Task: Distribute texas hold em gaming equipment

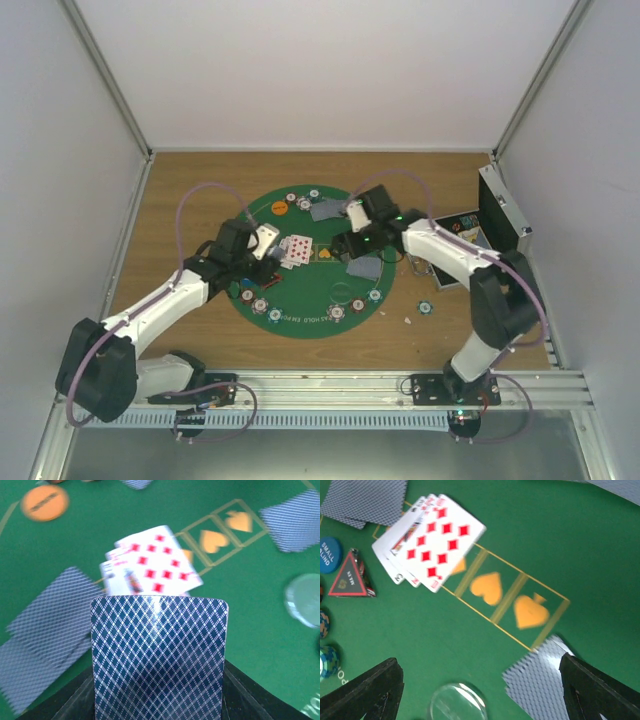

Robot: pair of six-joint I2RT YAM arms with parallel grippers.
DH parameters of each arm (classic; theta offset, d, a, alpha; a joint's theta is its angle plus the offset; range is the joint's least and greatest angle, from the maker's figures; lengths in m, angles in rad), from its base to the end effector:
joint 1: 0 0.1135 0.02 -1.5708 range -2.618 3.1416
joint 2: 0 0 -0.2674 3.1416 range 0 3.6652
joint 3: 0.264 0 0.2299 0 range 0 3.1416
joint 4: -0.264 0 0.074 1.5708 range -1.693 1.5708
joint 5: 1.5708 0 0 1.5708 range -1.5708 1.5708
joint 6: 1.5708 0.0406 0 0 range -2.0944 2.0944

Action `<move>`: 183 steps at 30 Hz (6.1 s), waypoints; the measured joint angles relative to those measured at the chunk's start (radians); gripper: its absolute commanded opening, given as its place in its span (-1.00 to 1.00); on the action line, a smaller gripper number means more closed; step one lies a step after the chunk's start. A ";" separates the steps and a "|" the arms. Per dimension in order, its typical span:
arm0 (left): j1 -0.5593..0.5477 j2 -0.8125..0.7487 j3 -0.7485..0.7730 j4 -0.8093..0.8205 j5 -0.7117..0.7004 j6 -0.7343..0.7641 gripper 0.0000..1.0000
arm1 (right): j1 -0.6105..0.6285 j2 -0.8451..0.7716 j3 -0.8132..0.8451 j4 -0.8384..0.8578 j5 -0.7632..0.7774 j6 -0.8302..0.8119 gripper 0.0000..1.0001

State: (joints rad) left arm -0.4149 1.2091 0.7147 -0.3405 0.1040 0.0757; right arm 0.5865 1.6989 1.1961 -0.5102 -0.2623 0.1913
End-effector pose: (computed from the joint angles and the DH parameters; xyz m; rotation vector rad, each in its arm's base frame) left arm 0.2051 -0.0950 0.2263 0.6344 2.3343 -0.2814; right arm 0.2752 0.1955 0.2283 -0.6201 2.5859 0.6129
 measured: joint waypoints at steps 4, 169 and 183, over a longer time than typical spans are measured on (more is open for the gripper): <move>-0.101 0.009 0.000 0.017 0.055 0.030 0.11 | -0.097 -0.077 -0.050 -0.042 -0.090 -0.016 0.68; -0.132 0.024 -0.001 0.037 0.151 0.049 0.11 | -0.075 0.225 0.367 -0.259 -0.468 -0.183 0.36; -0.207 0.058 -0.001 0.036 0.165 0.060 0.11 | 0.038 0.204 0.285 -0.332 -0.538 -0.216 0.15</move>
State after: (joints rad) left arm -0.6216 1.2675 0.7139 -0.3042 0.2687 0.1352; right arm 0.6247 1.9034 1.4815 -0.8417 -0.8001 -0.0250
